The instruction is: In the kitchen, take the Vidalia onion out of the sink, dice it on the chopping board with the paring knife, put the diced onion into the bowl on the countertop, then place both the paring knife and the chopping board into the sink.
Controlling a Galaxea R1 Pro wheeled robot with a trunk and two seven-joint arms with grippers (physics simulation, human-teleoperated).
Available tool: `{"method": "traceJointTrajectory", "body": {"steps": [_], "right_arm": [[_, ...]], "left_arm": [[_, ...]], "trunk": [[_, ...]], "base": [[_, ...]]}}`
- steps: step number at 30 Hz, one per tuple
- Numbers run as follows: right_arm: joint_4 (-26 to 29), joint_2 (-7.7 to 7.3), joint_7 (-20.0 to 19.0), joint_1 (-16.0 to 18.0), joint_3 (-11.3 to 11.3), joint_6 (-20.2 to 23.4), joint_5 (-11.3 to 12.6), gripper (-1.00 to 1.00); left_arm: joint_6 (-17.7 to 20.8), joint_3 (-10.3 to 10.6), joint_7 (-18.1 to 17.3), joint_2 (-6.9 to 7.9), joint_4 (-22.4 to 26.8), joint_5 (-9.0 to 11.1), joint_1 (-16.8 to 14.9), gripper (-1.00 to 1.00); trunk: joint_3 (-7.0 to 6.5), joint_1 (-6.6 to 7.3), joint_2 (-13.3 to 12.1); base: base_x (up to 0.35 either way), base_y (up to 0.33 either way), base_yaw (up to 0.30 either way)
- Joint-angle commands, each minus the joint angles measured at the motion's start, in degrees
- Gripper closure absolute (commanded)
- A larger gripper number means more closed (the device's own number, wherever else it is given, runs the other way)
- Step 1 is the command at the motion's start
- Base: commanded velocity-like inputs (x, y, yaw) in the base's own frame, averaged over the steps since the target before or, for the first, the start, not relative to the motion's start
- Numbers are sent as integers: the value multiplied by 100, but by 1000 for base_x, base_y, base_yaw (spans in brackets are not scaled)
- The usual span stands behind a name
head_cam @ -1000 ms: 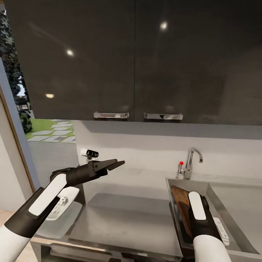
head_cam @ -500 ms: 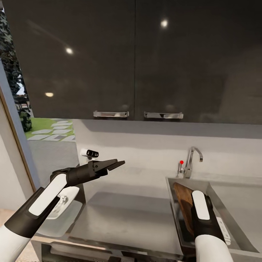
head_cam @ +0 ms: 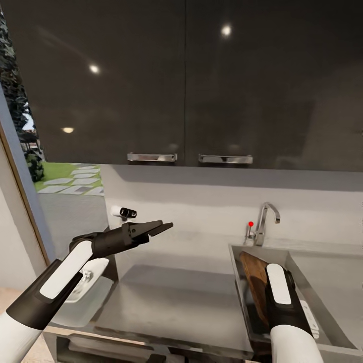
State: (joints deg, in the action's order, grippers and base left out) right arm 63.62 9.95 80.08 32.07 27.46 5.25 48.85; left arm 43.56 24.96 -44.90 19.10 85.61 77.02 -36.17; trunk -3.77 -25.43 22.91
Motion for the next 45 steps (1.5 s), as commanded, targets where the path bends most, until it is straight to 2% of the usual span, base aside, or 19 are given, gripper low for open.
{"method": "traceJointTrajectory", "body": {"steps": [1, 14, 31, 45], "right_arm": [[-377, 4, 16, 0, 22, 51, 10, 100], [-377, 4, 16, -4, 22, 53, 10, 100], [-377, 4, 16, -2, 22, 39, 2, 100], [-523, 4, 24, -2, 31, 55, 2, 100]], "left_arm": [[30, 8, 6, 6, 0, 42, -4, -100], [30, 8, 7, 6, 0, 42, -4, -100], [22, 8, 12, -3, 0, 40, -4, -100], [21, 16, 14, -12, 1, 32, -4, -100]], "trunk": [[14, -35, 1], [79, -35, 1], [-21, -35, 1], [-6, -35, 1]], "base": [[0, -124, 0], [0, -30, 2], [0, 0, 159], [0, -130, -17]]}}
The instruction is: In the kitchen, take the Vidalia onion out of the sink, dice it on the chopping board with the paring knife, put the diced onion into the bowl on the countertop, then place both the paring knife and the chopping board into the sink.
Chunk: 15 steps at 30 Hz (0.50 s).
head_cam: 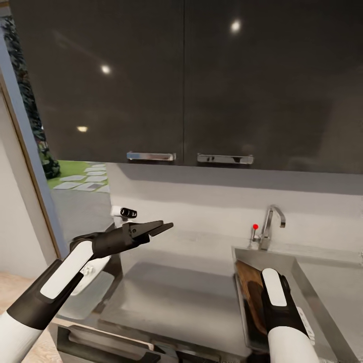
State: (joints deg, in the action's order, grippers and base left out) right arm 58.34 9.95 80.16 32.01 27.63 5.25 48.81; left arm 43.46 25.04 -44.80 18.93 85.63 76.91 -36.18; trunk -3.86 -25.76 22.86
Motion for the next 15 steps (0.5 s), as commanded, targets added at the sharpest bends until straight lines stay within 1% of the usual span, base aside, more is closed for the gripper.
{"method": "traceJointTrajectory", "body": {"steps": [1, 7, 11, 15], "right_arm": [[5, 5, 17, 3, 15, 55, 6, 100], [2, 5, 20, 2, 15, 59, 5, 100], [0, -1, 26, 5, 15, 58, 7, 100], [-5, -47, 19, 5, 15, 56, 14, 100]], "left_arm": [[31, 9, 5, 5, -1, 43, -3, -100], [31, 10, 6, 0, 0, 43, -3, -100], [31, 10, 6, -3, 0, 41, -3, -100], [31, 10, 6, -4, -2, 40, -3, -100]], "trunk": [[10, -2, 5], [50, -2, 5], [60, -2, 5], [61, -2, 5]], "base": [[0, -8, -159], [0, -3, -173], [0, 0, -53], [0, 0, -9]]}}
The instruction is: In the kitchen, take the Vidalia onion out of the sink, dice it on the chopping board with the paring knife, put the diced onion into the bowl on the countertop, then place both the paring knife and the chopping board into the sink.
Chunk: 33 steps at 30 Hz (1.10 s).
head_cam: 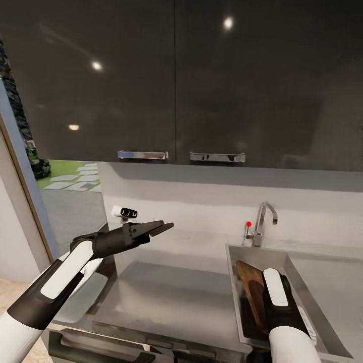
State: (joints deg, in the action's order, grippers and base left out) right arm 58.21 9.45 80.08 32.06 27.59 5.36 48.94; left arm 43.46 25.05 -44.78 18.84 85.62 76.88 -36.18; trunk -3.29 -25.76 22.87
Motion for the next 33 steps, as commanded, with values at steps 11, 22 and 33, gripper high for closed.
{"method": "traceJointTrajectory", "body": {"steps": [11, 22, 33], "right_arm": [[6, -24, 32, -3, 19, 44, 2, 100], [-2, -74, 17, 0, 19, 44, 4, 100], [-2, -75, -44, 0, 19, 44, 2, 100]], "left_arm": [[31, 8, 13, -12, -1, 44, -4, -100], [31, 8, 13, -12, -1, 44, -4, -100], [31, 8, 13, -12, -1, 40, -4, -100]], "trunk": [[33, -2, 5], [31, -2, 5], [5, -2, 5]], "base": [[0, 0, -47], [47, -53, 13], [1, -2, 122]]}}
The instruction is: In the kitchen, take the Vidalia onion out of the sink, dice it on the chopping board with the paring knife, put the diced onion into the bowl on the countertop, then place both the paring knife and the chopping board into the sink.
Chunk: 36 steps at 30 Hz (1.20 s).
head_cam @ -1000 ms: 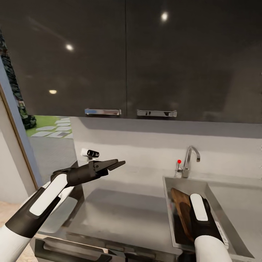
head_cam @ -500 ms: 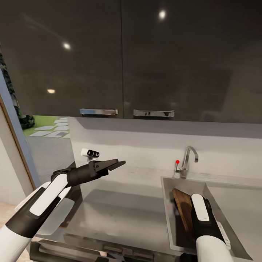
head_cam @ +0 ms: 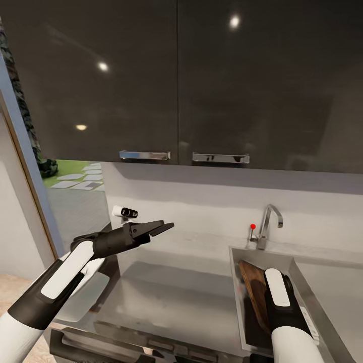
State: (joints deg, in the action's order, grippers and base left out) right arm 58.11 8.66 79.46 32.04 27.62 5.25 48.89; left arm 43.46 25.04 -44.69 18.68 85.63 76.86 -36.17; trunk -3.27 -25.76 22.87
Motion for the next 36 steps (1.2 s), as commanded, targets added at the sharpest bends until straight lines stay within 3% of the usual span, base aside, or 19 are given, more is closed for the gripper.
{"method": "traceJointTrajectory", "body": {"steps": [1, 22, 36], "right_arm": [[7, 5, 17, 4, 15, 55, 7, 100], [7, 4, 26, 3, 16, 55, 32, 100], [7, 4, 26, 4, 23, 64, 42, 100]], "left_arm": [[31, 9, 4, 5, -2, 41, -4, -100], [31, 9, 4, 5, -2, 39, -4, -100], [31, 9, 4, 5, -2, 39, -4, -100]], "trunk": [[3, -2, 5], [2, -2, 5], [-62, -2, 5]], "base": [[0, 0, 13], [0, 0, -6], [0, 0, -201]]}}
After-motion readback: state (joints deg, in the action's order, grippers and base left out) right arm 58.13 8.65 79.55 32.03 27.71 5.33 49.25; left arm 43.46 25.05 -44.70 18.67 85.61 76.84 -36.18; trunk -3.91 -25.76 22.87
